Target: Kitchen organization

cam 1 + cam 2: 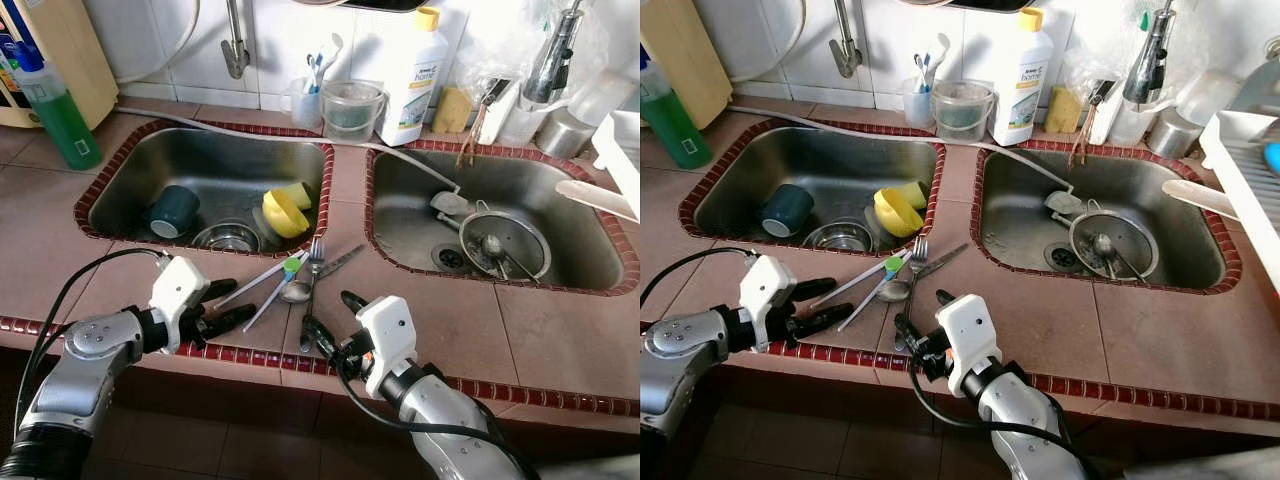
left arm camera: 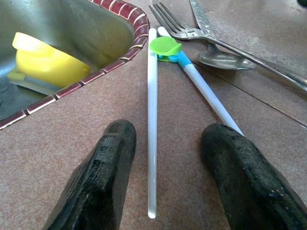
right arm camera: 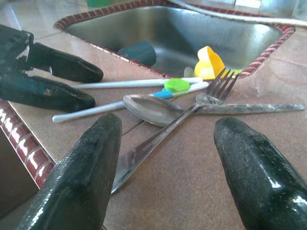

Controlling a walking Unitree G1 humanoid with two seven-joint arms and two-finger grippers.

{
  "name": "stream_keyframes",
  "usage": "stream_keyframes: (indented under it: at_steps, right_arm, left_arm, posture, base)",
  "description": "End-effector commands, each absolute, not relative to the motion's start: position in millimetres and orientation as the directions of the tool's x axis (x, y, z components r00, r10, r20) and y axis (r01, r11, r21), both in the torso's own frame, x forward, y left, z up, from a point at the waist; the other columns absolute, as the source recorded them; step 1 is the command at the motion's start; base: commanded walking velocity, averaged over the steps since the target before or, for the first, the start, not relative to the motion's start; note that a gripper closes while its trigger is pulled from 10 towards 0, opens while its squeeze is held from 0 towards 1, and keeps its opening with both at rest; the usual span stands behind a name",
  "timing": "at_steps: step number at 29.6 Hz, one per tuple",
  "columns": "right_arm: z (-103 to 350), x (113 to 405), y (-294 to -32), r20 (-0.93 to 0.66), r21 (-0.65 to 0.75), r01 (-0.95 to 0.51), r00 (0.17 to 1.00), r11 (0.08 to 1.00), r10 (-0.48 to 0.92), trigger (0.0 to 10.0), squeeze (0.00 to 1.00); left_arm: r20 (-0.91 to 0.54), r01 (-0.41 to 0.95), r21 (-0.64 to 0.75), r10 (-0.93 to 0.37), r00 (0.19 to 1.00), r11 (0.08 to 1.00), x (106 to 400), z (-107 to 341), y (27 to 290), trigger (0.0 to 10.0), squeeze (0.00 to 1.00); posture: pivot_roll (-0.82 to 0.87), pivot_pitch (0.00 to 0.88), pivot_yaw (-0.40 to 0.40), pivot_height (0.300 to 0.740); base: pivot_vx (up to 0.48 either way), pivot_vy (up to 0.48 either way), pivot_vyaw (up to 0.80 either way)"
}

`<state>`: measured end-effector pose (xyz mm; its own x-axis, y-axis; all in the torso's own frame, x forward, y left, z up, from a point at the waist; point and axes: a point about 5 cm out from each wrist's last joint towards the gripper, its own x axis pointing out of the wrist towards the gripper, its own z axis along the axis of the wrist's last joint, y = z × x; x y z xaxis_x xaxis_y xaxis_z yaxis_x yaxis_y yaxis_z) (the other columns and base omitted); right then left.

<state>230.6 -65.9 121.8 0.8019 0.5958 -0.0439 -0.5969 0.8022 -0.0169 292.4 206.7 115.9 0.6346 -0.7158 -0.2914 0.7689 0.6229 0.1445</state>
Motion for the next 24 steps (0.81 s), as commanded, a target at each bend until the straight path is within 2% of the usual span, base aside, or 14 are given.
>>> stream_keyframes:
  at_steps: [1,2,24]
  right_arm:
    - [126.3,228.5,-65.8,-0.032,-0.019,-0.59,0.807,0.807,0.59,10.0,0.0]
    - [126.7,228.5,-66.1,-0.031,-0.019,-0.589,0.808,0.808,0.588,10.0,0.0]
    - [127.4,226.0,-65.7,-0.035,-0.017,-0.588,0.808,0.808,0.588,10.0,0.0]
  left_arm:
    - [-0.338,0.776,0.141,-0.707,0.621,0.615,291.6,108.6,204.6,3.7,0.0]
    - [-0.345,0.779,0.136,-0.708,0.617,0.613,291.4,107.3,204.0,0.0,0.0]
    - [-0.366,0.792,0.135,-0.713,0.598,0.595,288.3,106.8,207.9,0.0,0.0]
  posture:
    - [-0.11,0.139,0.009,0.74]
    - [-0.11,0.139,0.009,0.74]
    - [-0.1,0.136,0.006,0.74]
  base:
    - [0.0,0.0,0.0]
    - [0.0,0.0,0.0]
    - [0.0,0.0,0.0]
